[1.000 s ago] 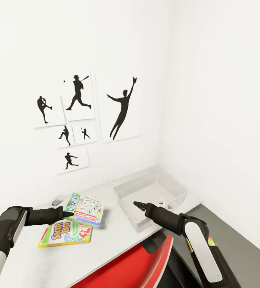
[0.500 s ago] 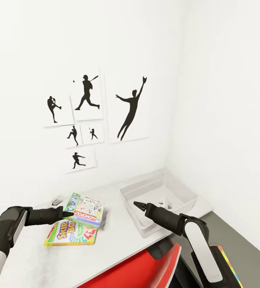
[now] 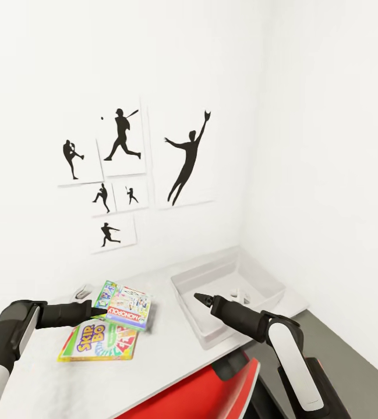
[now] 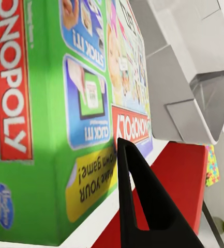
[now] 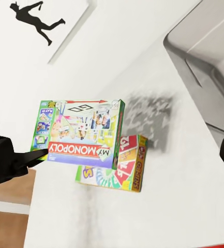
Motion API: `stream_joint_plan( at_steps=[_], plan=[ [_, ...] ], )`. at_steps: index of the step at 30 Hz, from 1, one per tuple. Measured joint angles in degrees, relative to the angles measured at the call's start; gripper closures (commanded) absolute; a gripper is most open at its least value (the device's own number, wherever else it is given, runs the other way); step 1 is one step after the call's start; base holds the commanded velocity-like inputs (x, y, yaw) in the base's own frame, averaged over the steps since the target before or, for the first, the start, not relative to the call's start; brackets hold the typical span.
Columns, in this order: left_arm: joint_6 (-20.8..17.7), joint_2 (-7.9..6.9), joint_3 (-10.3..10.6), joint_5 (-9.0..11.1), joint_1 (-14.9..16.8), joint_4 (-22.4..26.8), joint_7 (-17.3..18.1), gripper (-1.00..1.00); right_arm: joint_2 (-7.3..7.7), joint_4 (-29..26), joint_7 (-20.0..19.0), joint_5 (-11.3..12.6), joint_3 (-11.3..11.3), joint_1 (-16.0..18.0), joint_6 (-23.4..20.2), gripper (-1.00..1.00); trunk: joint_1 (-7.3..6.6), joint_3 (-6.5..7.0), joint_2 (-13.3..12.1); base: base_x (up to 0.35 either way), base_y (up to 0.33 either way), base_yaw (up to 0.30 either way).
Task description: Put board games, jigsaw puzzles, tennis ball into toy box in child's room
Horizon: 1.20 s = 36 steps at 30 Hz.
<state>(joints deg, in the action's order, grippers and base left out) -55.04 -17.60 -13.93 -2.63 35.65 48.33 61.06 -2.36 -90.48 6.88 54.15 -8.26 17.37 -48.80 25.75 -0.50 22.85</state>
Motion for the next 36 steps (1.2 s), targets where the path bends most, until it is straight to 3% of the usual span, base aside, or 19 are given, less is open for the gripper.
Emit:
stream_joint_plan(
  at_steps=[36],
  plan=[
    [0.0,-0.02,0.0,0.1,0.0,0.0,0.1,1.0,0.0,0.0,0.0,0.0,0.0,0.0,0.0,-1.0,0.0,0.0,0.0,0.068,0.012,-0.019]
  ],
)
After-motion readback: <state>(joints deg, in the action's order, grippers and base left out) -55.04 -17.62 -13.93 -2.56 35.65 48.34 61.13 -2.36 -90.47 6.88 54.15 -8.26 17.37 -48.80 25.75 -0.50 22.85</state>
